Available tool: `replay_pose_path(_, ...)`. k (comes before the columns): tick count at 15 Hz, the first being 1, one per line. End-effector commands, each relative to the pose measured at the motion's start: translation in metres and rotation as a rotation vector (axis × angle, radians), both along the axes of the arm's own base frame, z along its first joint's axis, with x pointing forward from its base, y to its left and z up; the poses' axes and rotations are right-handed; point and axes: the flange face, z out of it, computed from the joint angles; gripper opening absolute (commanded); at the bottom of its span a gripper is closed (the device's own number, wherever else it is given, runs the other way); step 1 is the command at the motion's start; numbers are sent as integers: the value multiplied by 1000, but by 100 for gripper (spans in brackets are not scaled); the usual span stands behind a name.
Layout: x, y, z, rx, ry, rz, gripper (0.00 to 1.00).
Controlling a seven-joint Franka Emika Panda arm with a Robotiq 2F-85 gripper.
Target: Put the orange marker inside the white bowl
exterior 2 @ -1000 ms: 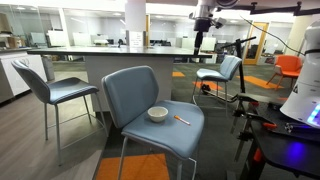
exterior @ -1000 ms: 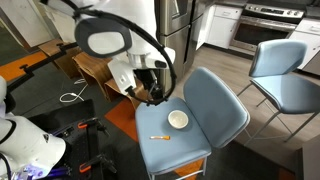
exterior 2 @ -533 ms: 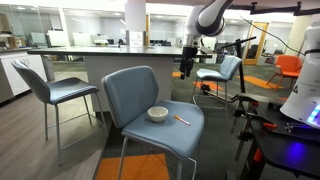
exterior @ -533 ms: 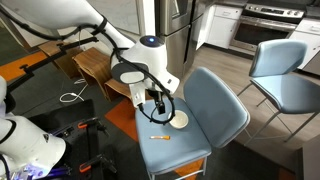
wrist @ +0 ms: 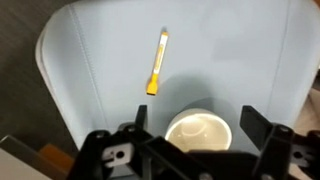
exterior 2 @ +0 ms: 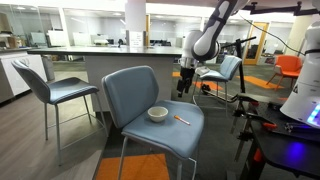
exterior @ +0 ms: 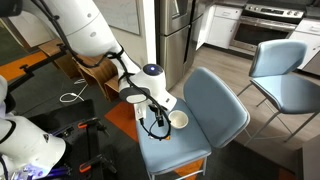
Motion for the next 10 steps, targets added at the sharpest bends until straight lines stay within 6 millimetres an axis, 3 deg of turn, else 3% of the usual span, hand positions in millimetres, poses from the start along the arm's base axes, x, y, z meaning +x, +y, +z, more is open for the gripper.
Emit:
replay_pose_path(1, 11, -9, -29, 8, -14, -48, 100)
replay_pose_path(5, 19, -18, -65, 13, -7, -81, 100)
replay_pose_path(10, 30, -14, -106, 34, -10, -148, 100)
